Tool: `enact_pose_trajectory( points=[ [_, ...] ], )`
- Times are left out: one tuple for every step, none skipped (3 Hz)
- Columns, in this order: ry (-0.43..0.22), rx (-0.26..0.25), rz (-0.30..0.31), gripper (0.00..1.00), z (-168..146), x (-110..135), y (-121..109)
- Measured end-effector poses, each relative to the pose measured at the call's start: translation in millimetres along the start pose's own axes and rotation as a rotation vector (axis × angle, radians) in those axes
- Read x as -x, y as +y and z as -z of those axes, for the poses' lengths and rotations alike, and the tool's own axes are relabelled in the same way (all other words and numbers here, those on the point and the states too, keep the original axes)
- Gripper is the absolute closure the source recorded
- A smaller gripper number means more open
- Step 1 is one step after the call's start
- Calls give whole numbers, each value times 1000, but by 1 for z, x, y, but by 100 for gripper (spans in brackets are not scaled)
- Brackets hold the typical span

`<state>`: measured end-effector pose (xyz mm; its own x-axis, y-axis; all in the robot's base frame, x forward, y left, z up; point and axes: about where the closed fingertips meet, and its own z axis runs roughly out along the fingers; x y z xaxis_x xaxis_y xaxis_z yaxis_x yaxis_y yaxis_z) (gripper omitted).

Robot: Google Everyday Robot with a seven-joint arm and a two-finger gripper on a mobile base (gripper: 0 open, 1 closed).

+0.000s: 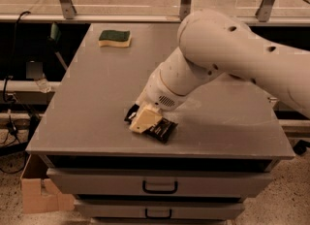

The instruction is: Pick rxbar chocolate

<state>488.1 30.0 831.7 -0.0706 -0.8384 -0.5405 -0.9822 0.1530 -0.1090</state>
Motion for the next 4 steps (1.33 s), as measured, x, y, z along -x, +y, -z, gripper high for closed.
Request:
enact_pose_trajectory(
  points=[
    [-22, -15, 25, 72, 9, 12, -9],
    [-57, 13, 94, 95, 9, 40, 2],
    [-121, 37, 160, 100, 13, 77, 12],
    [-121, 36, 163, 81, 14, 78, 14]
  ],
)
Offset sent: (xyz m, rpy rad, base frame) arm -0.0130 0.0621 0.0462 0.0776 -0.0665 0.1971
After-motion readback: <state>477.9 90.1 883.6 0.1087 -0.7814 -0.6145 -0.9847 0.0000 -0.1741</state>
